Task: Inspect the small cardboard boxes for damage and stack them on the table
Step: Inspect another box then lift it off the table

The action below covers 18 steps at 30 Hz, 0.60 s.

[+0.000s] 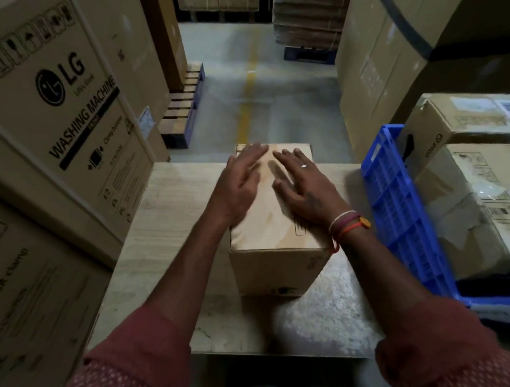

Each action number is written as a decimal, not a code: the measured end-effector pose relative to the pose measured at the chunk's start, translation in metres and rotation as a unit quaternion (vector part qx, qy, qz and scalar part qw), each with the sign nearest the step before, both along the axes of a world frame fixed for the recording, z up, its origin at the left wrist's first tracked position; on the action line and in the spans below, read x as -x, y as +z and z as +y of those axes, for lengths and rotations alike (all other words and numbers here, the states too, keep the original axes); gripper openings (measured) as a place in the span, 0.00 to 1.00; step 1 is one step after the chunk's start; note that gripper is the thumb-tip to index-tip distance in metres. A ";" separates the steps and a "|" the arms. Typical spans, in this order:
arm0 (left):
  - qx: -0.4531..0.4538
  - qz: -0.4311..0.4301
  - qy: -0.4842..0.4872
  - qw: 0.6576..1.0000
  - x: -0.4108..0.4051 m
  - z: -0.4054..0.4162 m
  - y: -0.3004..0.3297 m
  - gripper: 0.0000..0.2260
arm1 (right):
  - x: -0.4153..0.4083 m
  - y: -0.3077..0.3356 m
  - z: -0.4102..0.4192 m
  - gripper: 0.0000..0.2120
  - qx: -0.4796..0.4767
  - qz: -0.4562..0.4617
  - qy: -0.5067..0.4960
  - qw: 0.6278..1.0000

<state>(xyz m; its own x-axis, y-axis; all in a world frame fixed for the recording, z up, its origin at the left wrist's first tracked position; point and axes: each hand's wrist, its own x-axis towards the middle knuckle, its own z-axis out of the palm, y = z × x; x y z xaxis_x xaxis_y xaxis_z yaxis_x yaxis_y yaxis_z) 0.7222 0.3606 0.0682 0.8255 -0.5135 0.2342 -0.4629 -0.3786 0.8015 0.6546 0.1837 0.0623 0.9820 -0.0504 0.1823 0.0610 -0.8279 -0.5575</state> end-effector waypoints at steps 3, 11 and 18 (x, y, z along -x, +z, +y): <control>0.174 0.123 0.117 0.970 0.016 0.023 -0.018 0.24 | 0.021 0.004 -0.012 0.26 -0.236 -0.060 -0.050 0.969; 0.175 0.498 0.249 0.812 0.105 0.064 -0.149 0.12 | 0.113 -0.113 0.012 0.20 -0.519 0.112 -0.223 0.817; 0.122 0.472 0.223 0.844 0.116 0.049 -0.123 0.14 | 0.117 -0.096 0.031 0.17 -0.541 0.136 -0.227 0.798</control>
